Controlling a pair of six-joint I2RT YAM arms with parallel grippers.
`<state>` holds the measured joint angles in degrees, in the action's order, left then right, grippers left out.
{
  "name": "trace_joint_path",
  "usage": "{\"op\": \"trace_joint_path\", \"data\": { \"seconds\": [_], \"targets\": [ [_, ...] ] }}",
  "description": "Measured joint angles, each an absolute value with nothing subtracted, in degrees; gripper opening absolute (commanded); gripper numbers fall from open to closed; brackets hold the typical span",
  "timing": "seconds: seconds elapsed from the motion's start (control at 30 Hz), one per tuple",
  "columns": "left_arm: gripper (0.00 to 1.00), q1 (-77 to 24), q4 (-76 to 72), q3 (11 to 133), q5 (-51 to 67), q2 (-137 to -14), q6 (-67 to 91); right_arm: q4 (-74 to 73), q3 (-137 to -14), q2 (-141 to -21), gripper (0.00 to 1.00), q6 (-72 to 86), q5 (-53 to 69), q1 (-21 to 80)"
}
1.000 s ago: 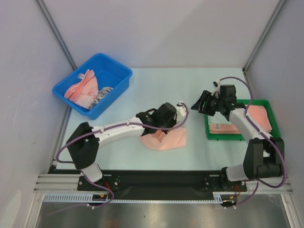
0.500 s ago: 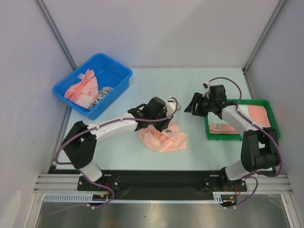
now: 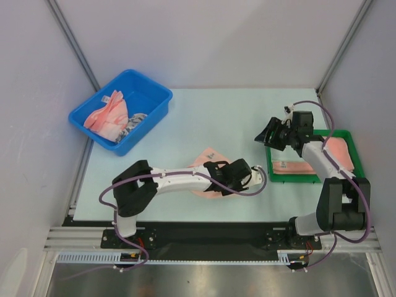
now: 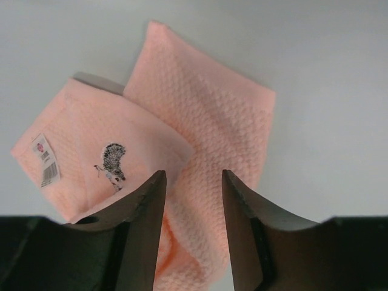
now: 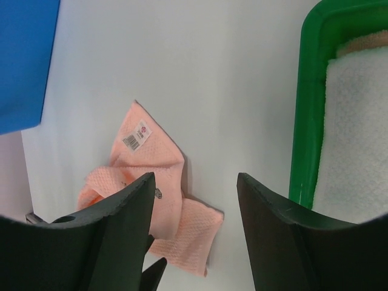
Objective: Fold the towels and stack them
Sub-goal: Flatten out the crumpled towel
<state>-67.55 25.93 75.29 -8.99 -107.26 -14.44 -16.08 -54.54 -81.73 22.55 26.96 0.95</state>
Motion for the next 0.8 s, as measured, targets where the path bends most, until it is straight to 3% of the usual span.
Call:
{"op": "trace_joint_path", "data": {
  "seconds": [0.37, 0.8],
  "targets": [
    [0.45, -67.4, 25.4, 77.1, -17.9, -111.4, -17.9, -15.6, -53.7, -80.6, 0.62, 22.5, 29.4, 0.5],
    [0.33, -66.8, 23.0, 78.0, -21.4, -111.8, -18.2, -14.6, -52.7, -80.1, 0.62, 23.3, 29.7, 0.5]
  ]
}}
